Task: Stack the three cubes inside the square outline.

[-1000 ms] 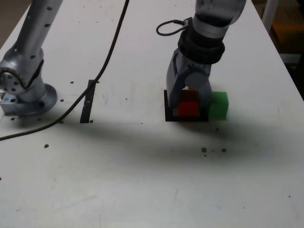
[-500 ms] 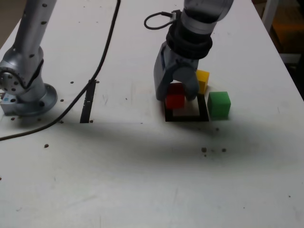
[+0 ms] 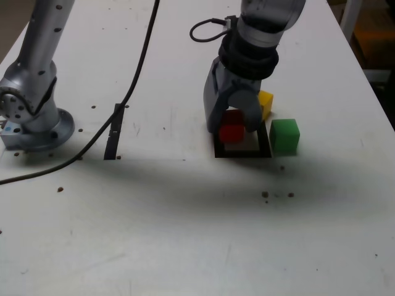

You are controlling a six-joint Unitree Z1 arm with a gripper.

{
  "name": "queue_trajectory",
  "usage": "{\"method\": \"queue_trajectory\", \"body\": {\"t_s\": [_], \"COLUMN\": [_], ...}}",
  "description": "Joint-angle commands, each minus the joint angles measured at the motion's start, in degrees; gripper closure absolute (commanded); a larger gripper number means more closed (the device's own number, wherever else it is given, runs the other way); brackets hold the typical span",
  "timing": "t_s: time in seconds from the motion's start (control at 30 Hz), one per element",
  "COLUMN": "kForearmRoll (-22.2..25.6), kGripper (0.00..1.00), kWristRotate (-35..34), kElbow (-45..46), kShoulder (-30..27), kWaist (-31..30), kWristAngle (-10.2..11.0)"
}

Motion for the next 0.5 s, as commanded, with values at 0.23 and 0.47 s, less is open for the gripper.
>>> {"method": "queue_trajectory", "body": {"t_s": [0.23, 0.47], "kForearmRoll": [-2.1, -2.6], "kGripper": [0.78, 0.78], "kWristRotate": [-0.1, -0.1], "kElbow": [-0.8, -1.4], "kShoulder": [1.0, 1.2], "kWaist": [0.1, -0.1], "kWristAngle": [-0.3, -0.4]}}
